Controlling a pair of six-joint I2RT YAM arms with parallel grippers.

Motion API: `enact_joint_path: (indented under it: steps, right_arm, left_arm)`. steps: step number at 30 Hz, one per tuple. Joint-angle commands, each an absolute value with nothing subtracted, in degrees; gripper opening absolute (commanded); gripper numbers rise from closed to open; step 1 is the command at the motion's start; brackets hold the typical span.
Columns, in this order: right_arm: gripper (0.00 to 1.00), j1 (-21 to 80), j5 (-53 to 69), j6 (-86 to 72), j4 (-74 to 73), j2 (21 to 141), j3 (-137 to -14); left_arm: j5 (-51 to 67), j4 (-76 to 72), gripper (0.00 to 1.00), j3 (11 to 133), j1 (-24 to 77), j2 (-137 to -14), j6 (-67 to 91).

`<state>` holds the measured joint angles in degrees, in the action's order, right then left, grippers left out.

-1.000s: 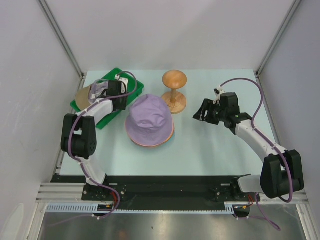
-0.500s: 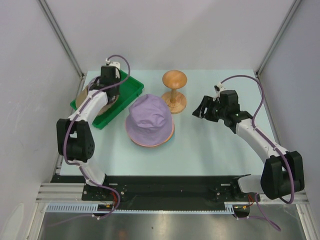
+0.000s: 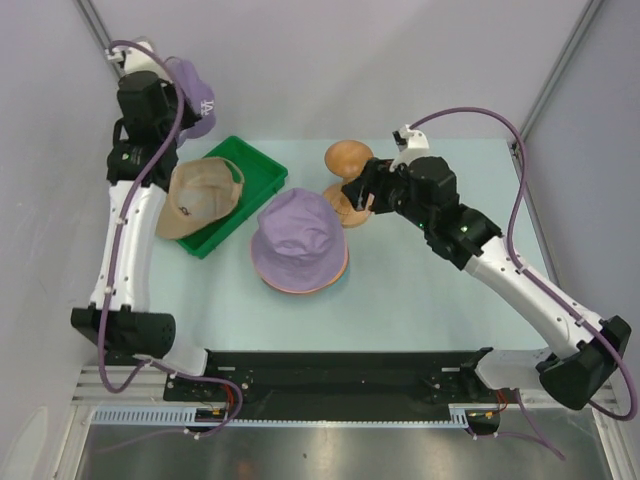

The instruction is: Stack the hats

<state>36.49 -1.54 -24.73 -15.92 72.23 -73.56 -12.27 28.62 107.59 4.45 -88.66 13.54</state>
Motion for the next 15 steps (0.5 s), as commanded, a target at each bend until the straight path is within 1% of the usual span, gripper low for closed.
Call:
enact_joint_path:
  steps: [1, 7, 10, 15]
  right_arm:
    - [0.67, 45.25, -12.12, -21.19, -11.70, 73.47, -82.68]
    - [0.67, 57.47, -19.42, -14.08, -5.03, 80.32, -92.36]
    - [0.67, 61.94, -22.23, -7.77, -1.07, 84.36, -96.67]
    - [0.67, 66.35, -26.62, -0.18, 1.67, 90.61, -104.75]
  left_arm:
    - [-8.36, 30.94, 0.00, 108.11, 4.04, -82.54, 29.92]
    - [-0.45, 31.11, 0.00, 104.59, 4.48, -76.82, 47.17]
    - [-1.05, 33.39, 0.00, 103.36, 5.97, -75.15, 52.19]
    - [-5.70, 36.56, 0.00, 101.43, 11.51, -72.43, 55.89]
